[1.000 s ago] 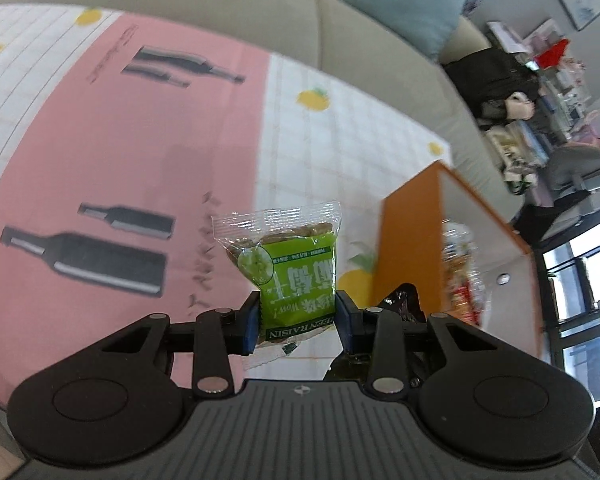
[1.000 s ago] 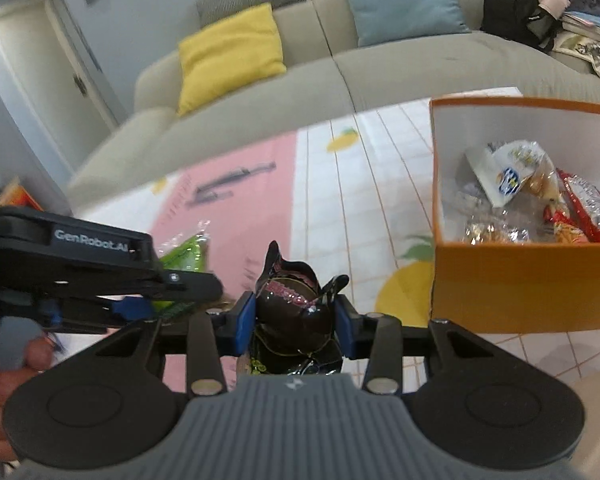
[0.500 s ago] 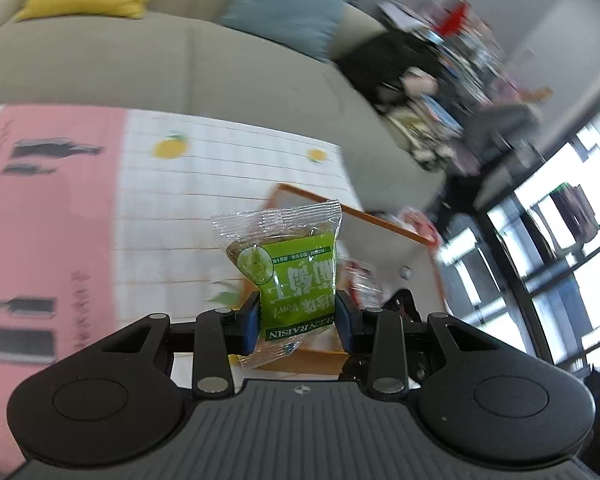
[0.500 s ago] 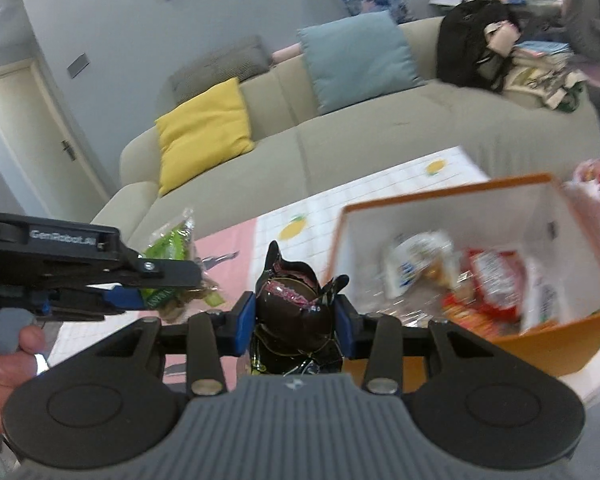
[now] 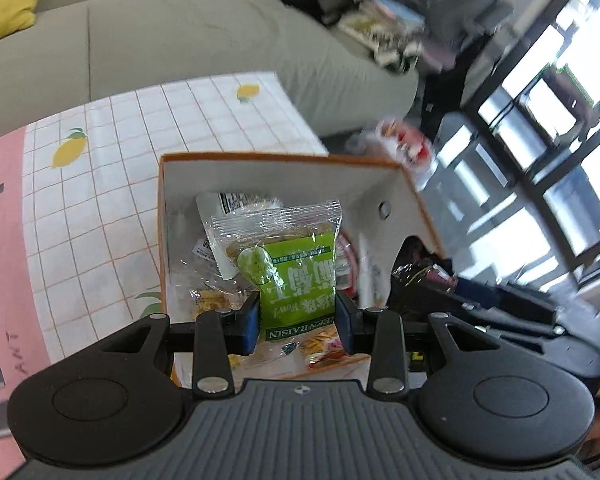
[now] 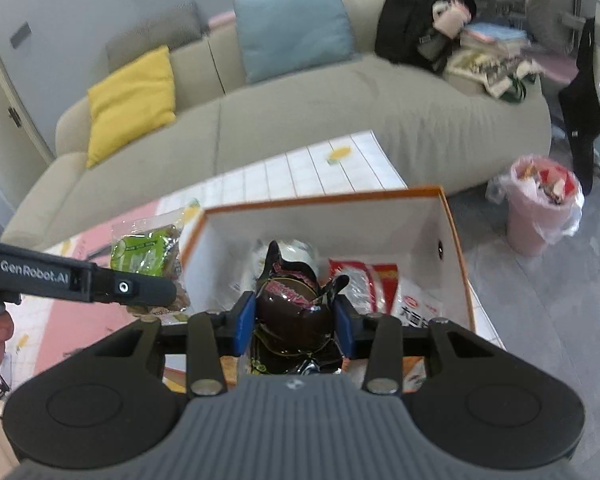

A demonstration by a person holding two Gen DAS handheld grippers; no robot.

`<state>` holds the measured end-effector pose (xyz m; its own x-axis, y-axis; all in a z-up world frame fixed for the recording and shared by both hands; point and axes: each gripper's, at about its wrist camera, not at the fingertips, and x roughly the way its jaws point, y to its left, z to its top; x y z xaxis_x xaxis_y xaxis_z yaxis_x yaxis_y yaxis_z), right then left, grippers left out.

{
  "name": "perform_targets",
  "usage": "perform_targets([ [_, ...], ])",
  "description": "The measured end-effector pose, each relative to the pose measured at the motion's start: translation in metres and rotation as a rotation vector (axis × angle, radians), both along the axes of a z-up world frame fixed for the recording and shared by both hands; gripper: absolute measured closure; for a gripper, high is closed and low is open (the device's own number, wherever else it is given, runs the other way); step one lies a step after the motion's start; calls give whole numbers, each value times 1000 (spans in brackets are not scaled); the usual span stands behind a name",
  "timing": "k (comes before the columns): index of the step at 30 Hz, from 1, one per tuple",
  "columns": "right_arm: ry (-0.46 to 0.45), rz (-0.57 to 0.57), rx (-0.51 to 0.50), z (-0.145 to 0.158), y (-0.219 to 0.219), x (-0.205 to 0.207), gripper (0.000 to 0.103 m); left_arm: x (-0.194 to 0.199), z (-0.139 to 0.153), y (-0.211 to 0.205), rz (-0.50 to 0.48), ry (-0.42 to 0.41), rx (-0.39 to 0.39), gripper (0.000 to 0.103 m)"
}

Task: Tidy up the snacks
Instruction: 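Carry the raisin packet and dark candy into the orange box with both tools, then open both tools to release the snacks into the box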

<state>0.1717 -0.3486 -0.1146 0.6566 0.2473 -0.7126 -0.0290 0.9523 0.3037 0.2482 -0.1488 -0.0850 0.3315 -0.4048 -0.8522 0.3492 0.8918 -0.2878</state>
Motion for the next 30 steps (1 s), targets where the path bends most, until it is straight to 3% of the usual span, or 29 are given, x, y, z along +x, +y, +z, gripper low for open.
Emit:
perform_targets([
  [7,116,70,-92,-34,-1,39,62,21,-40,-29,-68,95,104,61],
  [13,219,145,-135,-63,1,59,62,29,-72,-44,-73,170,194,61],
  [19,302,173,-158,-87,6,69,62,35,-92,-58,-96,192,280,61],
  [30,378,137,-135,-108,2,82,58,43,-108,-61,-97,226,297,57],
])
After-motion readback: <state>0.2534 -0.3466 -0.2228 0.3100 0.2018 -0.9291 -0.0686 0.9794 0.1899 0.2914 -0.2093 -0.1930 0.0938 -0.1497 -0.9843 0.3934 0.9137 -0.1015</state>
